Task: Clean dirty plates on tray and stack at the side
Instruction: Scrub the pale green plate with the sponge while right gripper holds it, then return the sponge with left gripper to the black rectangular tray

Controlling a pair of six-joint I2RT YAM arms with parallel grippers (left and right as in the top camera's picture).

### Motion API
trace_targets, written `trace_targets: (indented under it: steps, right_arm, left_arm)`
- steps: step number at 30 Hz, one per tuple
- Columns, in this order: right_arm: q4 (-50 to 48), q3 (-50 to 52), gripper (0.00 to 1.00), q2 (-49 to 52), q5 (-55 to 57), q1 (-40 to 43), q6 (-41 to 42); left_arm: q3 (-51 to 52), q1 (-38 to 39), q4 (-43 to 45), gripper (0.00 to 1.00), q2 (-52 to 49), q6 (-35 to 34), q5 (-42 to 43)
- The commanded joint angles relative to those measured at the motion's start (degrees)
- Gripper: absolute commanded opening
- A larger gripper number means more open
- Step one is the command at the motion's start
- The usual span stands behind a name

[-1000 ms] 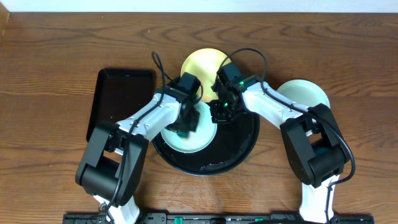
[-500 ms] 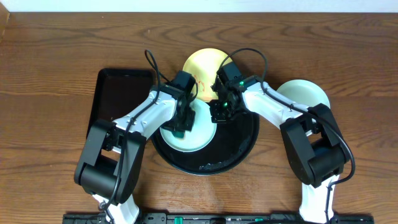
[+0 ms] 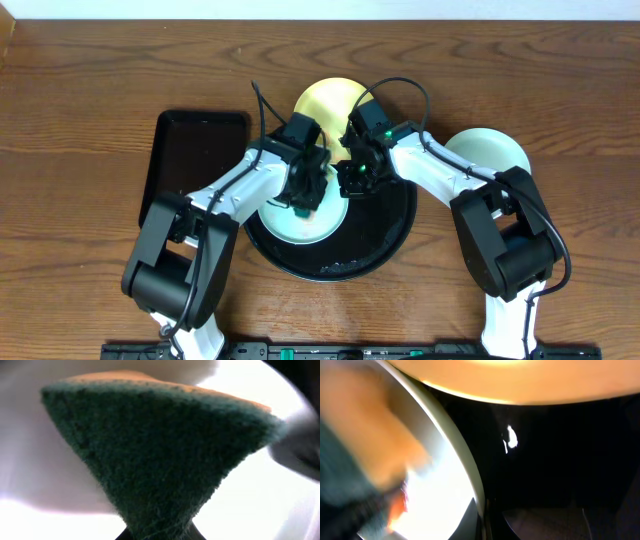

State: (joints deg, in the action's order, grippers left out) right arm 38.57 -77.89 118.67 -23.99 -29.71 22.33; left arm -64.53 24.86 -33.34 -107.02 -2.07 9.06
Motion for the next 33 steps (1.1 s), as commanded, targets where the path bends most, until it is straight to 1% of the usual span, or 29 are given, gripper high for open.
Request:
trace_targets:
  steps: [1, 3, 10, 15, 21, 25, 28, 33]
  right_arm:
    - [0.04, -0.02, 0.01, 1.25, -0.11, -0.17, -0.15]
    - [-0.02, -0.02, 0.01, 1.25, -0.11, -0.17, -0.15]
    - [-0.26, -0.02, 0.01, 1.25, -0.11, -0.17, -0.15]
    - [-0.28, -0.02, 0.01, 1.25, -0.11, -0.17, -0.15]
    - [-0.26, -0.02, 0.01, 1.25, -0.11, -0.17, -0.15]
    - [-0.31, -0.04, 0.01, 1.25, -0.13, -0.11, -0.15]
    - [-0.24, -0.31, 0.01, 1.07, -1.14, 0.07, -1.2]
    - [0.09, -2.01, 0.01, -0.02, -2.01, 0.02, -3.34]
  left_arm:
    - [1.03, -0.92, -0.9, 0.07, -2.23, -12.02, -24.15]
    - [1.03, -1.33, -2.45, 0.08, -2.23, -15.67, -28.09]
    - [-1.92, -2.84, -7.63, 0.07, -2.03, -16.28, -28.0]
    - [-8.13, -3.82, -11.87, 0.08, -1.51, -16.31, -27.93]
    - [-19.41, -6.08, -21.31, 0.08, -1.49, -16.33, -27.52]
    - [-24.83, -8.66, -26.03, 0.07, -1.49, -16.33, -27.52]
    - [-25.88, -11.21, -26.84, 0.08, -1.49, -16.33, -27.5]
    - [-25.81, -17.27, -26.75, 0.08, -1.51, -16.28, -21.84]
